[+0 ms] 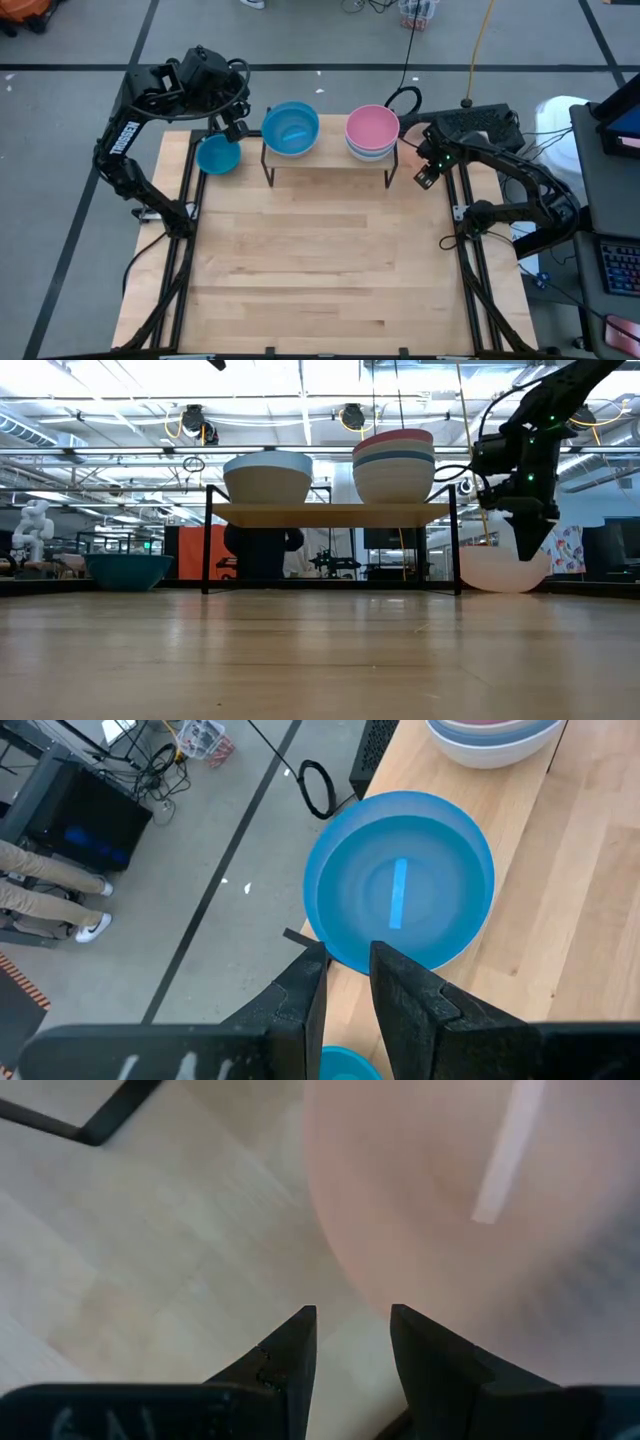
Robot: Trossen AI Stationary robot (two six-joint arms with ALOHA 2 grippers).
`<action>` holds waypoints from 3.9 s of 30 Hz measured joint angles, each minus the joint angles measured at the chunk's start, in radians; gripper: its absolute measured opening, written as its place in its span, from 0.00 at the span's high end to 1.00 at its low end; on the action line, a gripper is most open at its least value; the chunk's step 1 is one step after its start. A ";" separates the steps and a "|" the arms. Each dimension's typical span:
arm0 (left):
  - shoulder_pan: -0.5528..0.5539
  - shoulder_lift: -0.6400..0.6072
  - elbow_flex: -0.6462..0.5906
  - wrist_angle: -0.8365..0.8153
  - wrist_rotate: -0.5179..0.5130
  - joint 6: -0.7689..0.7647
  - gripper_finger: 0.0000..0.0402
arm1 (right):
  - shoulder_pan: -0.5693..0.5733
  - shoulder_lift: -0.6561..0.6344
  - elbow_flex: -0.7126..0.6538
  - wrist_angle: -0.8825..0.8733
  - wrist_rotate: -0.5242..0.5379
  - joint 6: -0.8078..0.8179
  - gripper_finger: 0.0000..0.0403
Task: Place and stack bowls onto a shelf
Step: Stack the light pink bowl on top of the light blue bowl on the shelf
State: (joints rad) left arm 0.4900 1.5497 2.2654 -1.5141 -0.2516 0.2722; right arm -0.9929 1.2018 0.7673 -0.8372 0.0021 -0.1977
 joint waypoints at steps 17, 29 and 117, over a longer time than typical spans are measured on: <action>0.000 0.000 0.000 0.000 0.000 0.000 0.79 | 0.044 -0.028 -0.008 0.089 0.007 -0.181 0.69; 0.000 0.000 0.000 0.000 0.000 0.000 0.79 | 0.043 -0.002 -0.008 0.087 0.023 -0.229 0.69; 0.000 0.000 0.000 -0.001 0.001 -0.121 0.79 | 0.358 -0.302 0.639 -0.334 0.234 -0.006 1.00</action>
State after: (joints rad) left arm 0.4904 1.5501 2.2654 -1.5150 -0.2505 0.1516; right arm -0.6354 0.8994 1.4060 -1.1714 0.2359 -0.2032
